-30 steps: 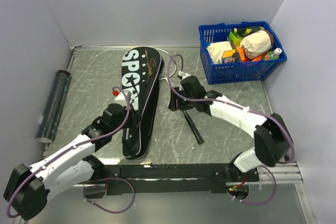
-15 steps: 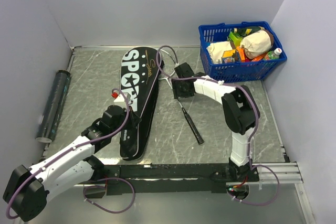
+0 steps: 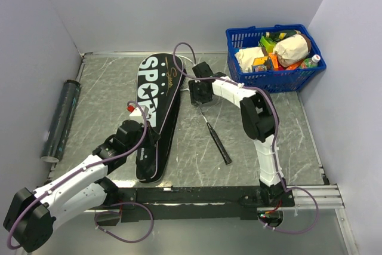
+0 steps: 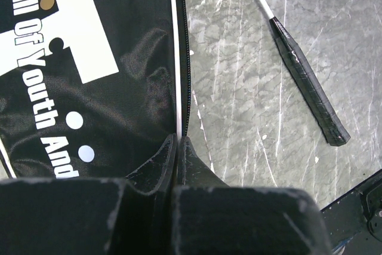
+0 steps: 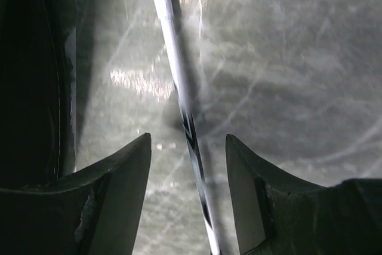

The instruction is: Pack up the badminton gear

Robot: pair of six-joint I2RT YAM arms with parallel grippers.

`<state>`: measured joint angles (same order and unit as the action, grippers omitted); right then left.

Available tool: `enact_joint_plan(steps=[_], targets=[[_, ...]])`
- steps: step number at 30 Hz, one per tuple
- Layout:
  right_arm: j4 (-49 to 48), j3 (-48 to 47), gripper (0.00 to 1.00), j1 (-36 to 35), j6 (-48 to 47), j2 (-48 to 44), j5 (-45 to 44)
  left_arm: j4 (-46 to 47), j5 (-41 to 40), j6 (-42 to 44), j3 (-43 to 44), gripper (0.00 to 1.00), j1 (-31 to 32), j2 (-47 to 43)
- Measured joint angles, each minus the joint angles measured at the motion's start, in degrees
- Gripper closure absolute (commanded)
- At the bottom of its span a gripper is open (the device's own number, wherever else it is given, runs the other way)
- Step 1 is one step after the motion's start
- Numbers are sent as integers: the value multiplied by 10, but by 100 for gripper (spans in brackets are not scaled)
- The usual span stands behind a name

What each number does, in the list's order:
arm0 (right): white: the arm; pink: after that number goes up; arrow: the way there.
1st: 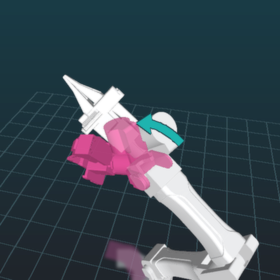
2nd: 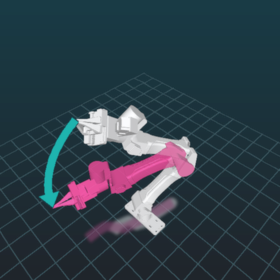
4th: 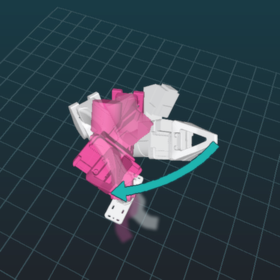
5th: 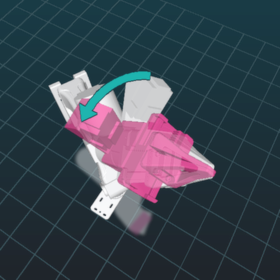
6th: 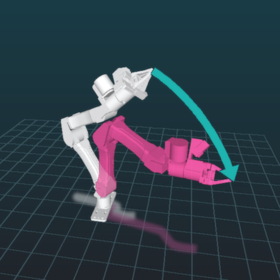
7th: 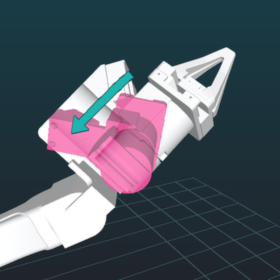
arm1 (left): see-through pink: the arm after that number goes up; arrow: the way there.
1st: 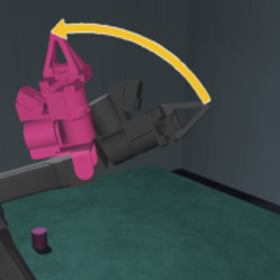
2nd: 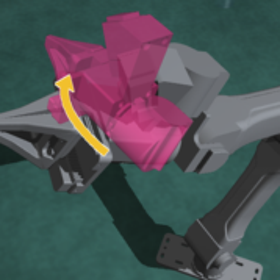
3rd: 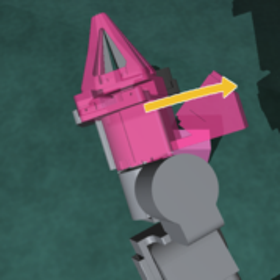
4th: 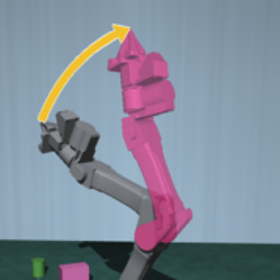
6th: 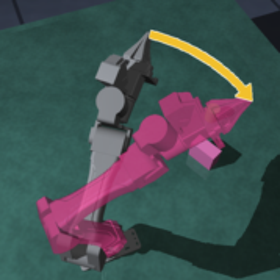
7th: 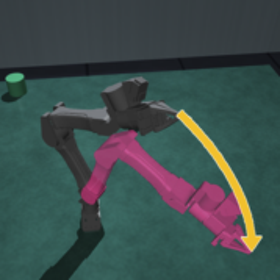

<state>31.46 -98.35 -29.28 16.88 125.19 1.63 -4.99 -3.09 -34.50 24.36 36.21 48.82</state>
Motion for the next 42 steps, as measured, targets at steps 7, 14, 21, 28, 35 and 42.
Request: enact_joint_plan(steps=[7, 14, 21, 28, 35, 42], targets=[[15, -13, 47, 0, 16, 22, -4, 0, 0, 0, 0, 99, 0, 0], [9, 1, 73, 0, 30, 17, -16, 0, 0, 3, 0, 99, 0, 0], [-11, 32, 93, -3, 43, 2, -30, 0, 0, 4, 0, 99, 0, 0], [-32, 69, 100, -21, 62, -20, -44, 0, 0, 4, 0, 99, 0, -6], [-5, 146, 100, -47, 90, -81, -42, 0, 1, 4, 0, 99, 0, -9], [55, 287, 100, -82, 111, -231, -56, 0, 2, 4, 0, 99, 0, -10]])
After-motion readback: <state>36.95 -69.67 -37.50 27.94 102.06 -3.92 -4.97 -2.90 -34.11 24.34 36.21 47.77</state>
